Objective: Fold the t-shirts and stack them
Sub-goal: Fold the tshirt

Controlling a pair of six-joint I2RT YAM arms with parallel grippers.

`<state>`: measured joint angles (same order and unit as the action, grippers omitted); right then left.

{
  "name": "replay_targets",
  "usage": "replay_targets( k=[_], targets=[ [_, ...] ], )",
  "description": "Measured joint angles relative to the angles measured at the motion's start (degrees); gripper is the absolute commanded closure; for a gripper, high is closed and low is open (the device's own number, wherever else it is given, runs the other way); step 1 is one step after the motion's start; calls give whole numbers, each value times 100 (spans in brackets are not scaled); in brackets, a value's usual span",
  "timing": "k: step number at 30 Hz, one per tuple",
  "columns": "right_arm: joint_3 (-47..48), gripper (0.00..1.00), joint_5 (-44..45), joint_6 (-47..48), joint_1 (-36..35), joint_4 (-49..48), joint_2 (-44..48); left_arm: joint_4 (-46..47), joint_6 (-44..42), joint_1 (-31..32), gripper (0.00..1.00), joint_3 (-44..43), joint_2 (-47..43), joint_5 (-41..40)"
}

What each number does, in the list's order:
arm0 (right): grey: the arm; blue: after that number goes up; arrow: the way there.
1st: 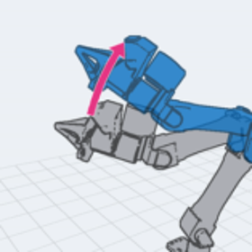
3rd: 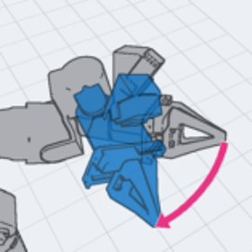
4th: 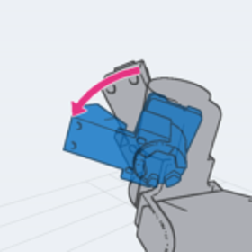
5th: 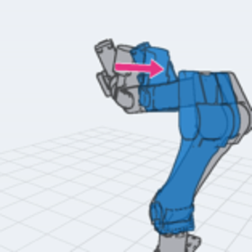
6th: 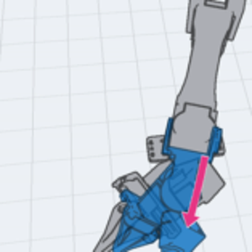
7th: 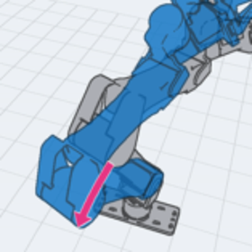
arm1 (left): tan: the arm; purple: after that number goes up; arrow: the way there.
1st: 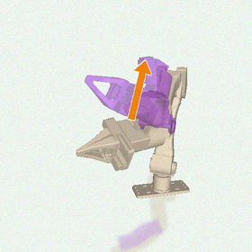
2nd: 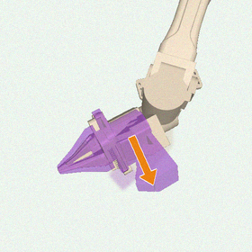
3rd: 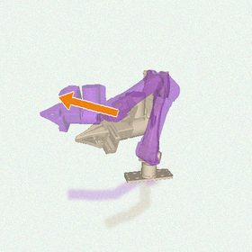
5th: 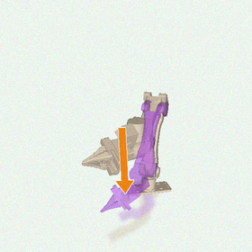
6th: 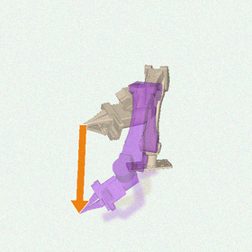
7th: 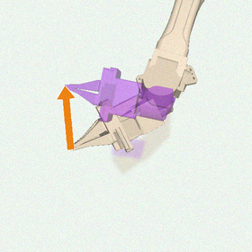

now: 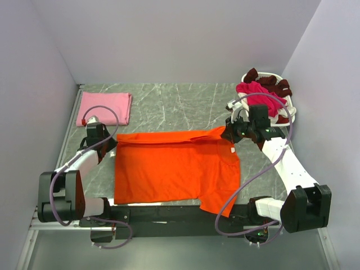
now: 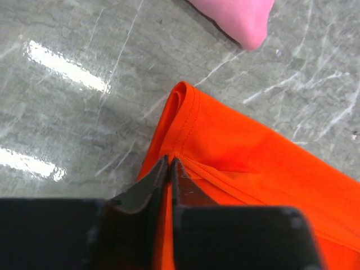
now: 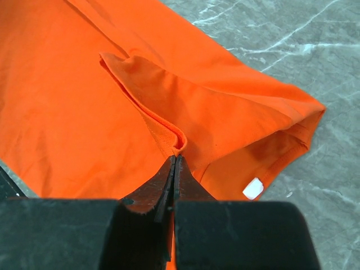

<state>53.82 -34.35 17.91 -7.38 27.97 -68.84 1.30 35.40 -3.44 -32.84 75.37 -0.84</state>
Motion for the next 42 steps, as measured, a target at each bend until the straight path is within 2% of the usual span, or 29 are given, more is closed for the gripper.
replay_targets(
  k=[1,2,4,5,7,8,12,15,18,25,37,40,41,42],
  targets=[
    [0,100,28,0,0,4,0,-9,2,0,82,24,-52,0],
    [0,100,48,0,0,13,0,-20,24,0,72,50,-111,0],
    [0,100,76,0,0,31,0,-72,52,0,59,79,-229,-7],
    [0,100,90,2,0,42,-2,-129,76,0,47,79,-278,-17],
    [0,100,109,2,0,48,-2,-295,173,-2,42,79,-439,-70],
    [0,100,122,4,0,55,-2,-396,232,-2,24,81,-573,-94],
    [0,100,181,42,0,85,-9,-758,398,-2,12,98,-1502,-210],
    [-2,100,188,92,0,107,-31,-973,413,-2,12,52,-2461,-293],
    [-2,100,177,151,-13,177,-70,-1187,212,-2,13,-341,-2988,-273],
    [-55,100,197,315,-280,326,-129,-1545,-597,-2,14,-1158,-3200,-15],
    [-157,100,752,597,-1091,522,-339,-2131,-1333,-2,14,-901,-3427,728],
    [-168,83,1029,732,-1115,699,-439,-2142,-1384,-2,14,-793,-3486,883],
    [-181,69,1139,802,-1115,765,-461,-2138,-1394,-2,14,-752,-3519,935],
    [-199,63,1255,855,-1115,848,-472,-2133,-1401,-2,14,-708,-3550,994]
  ],
)
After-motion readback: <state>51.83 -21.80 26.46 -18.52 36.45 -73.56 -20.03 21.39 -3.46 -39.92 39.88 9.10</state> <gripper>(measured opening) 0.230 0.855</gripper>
